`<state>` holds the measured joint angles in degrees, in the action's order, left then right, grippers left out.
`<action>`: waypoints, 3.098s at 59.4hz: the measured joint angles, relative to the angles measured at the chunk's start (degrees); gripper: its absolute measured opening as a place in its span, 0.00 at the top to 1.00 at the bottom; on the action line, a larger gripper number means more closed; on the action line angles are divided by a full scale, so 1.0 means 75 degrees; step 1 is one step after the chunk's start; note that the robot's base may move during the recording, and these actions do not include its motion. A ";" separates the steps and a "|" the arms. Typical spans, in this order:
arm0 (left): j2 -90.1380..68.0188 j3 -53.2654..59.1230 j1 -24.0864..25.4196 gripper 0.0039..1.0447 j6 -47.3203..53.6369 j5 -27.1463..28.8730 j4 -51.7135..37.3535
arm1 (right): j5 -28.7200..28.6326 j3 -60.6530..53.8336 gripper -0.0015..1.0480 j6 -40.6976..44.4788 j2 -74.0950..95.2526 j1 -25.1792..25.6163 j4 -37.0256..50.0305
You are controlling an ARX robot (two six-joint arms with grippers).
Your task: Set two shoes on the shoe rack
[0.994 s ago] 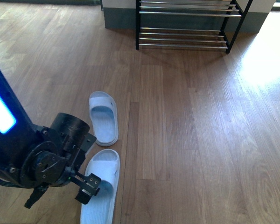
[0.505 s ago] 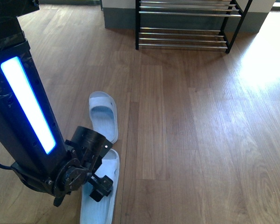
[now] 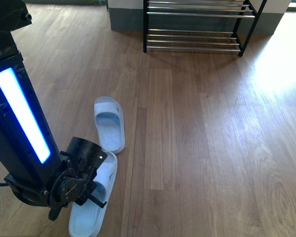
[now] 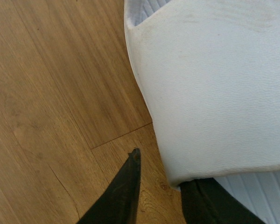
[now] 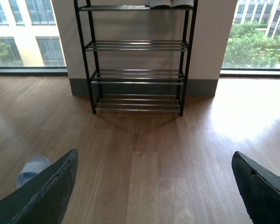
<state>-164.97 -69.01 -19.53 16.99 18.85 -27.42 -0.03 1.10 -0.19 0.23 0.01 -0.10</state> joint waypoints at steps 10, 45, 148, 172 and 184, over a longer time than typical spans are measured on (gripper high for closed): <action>0.1571 0.1107 0.0501 0.99 -0.1612 -0.0495 0.0624 | 0.0000 0.0000 0.09 0.0003 0.0000 0.0000 0.0003; 1.0095 0.5989 0.1448 0.99 -0.2748 -0.0303 0.1314 | 0.0000 0.0000 0.09 0.0003 0.0000 0.0000 0.0000; 1.5446 0.7367 0.1425 0.99 -0.2809 0.0921 0.3707 | 0.0029 0.0000 0.09 0.0000 0.0000 0.0000 0.0003; 1.5481 0.7370 0.1428 0.99 -0.2809 0.0950 0.3710 | 0.0006 0.0000 0.09 0.0000 0.0003 0.0000 0.0012; 1.5460 0.7382 0.1440 0.99 -0.2801 0.1026 0.3710 | -0.0041 0.0000 0.09 0.0003 -0.0006 0.0003 0.0006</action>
<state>-49.01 -13.65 -8.73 -4.01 26.55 0.40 -0.34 1.10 -0.16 0.19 0.03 -0.05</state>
